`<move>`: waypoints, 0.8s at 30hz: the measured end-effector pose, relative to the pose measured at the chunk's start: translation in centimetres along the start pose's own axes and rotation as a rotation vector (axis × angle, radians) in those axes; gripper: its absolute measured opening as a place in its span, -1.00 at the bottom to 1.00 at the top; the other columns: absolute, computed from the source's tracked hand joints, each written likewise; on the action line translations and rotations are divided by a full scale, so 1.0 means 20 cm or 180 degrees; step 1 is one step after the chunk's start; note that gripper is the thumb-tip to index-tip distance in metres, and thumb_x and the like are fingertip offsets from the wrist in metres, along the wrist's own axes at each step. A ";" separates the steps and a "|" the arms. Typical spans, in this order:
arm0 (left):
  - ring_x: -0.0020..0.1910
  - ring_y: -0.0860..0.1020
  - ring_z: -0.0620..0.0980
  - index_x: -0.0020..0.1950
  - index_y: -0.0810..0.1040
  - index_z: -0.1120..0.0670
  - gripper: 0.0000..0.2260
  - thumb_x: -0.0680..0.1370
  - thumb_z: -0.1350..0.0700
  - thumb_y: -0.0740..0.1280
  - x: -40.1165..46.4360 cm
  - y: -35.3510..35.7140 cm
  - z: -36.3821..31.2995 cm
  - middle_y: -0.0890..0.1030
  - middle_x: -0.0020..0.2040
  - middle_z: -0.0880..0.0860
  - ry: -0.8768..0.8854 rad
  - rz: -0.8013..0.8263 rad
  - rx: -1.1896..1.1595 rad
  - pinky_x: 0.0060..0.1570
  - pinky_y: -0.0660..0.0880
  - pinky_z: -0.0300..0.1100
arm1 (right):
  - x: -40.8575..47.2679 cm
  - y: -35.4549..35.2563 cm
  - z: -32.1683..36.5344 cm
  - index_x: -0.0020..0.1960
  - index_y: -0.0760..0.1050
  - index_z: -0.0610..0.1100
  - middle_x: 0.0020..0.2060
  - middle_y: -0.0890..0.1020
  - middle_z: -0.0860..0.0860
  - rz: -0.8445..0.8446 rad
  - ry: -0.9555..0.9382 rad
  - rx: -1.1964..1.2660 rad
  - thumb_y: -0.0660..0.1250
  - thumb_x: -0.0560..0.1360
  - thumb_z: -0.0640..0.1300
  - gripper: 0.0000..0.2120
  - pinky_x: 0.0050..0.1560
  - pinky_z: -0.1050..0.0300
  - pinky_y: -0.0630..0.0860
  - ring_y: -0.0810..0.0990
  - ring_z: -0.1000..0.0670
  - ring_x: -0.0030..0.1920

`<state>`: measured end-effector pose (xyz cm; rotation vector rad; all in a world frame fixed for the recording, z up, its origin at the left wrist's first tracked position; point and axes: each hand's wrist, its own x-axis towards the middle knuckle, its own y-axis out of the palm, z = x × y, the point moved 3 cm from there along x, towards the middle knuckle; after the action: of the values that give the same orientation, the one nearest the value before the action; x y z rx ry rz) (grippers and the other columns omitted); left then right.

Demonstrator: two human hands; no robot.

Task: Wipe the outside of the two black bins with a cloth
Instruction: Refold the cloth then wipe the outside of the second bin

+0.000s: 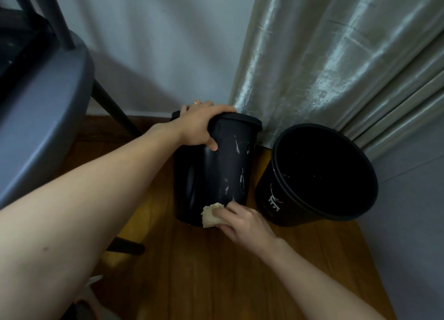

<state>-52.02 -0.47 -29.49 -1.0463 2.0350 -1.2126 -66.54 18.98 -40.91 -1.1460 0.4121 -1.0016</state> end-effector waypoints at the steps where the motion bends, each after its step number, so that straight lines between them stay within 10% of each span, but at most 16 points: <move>1: 0.24 0.30 0.09 0.43 0.25 -0.29 -0.17 0.28 0.02 0.59 0.00 0.00 0.00 0.40 0.13 -0.05 0.0021 0.0020 0.0027 0.24 0.13 0.06 | 0.01 -0.01 0.00 0.19 0.46 -0.05 -0.11 0.53 -0.02 0.0062 -0.0091 -0.0025 0.25 0.58 0.00 -0.78 -0.28 0.10 0.63 0.57 0.02 -0.19; 9: 0.21 0.31 0.11 0.48 0.19 -0.29 -0.14 0.30 -0.01 0.58 0.01 0.02 -0.02 0.32 0.04 -0.04 0.0073 0.0018 0.0257 0.29 0.13 0.06 | 0.20 -0.19 -0.06 0.20 0.56 -0.13 -0.10 0.57 -0.06 -0.0816 0.0593 -0.0051 0.49 0.45 -0.20 -0.66 -0.26 0.05 0.63 0.61 -0.07 -0.21; 17: 0.18 0.29 0.08 0.49 0.17 -0.29 -0.14 0.32 0.01 0.57 0.00 0.02 -0.01 0.29 0.04 -0.04 0.0140 0.0037 0.0243 0.26 0.11 -0.02 | 0.06 -0.08 -0.03 0.19 0.49 -0.10 -0.10 0.54 -0.06 0.0119 -0.0325 -0.0256 0.29 0.53 -0.11 -0.76 -0.35 0.00 0.63 0.60 -0.06 -0.18; 24: 0.17 0.29 0.08 0.50 0.15 -0.29 -0.11 0.31 0.01 0.58 0.00 0.02 -0.01 0.28 0.04 -0.04 0.0158 0.0059 0.0328 0.29 0.13 0.00 | 0.25 -0.25 -0.08 0.20 0.56 -0.14 -0.12 0.55 -0.07 -0.0826 0.0600 -0.0158 0.49 0.44 -0.19 -0.66 -0.31 0.02 0.61 0.60 -0.09 -0.24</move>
<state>-52.36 -0.22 -29.74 -0.9553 1.9918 -1.3311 -67.27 13.63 -36.01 -1.1734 0.4475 -1.3393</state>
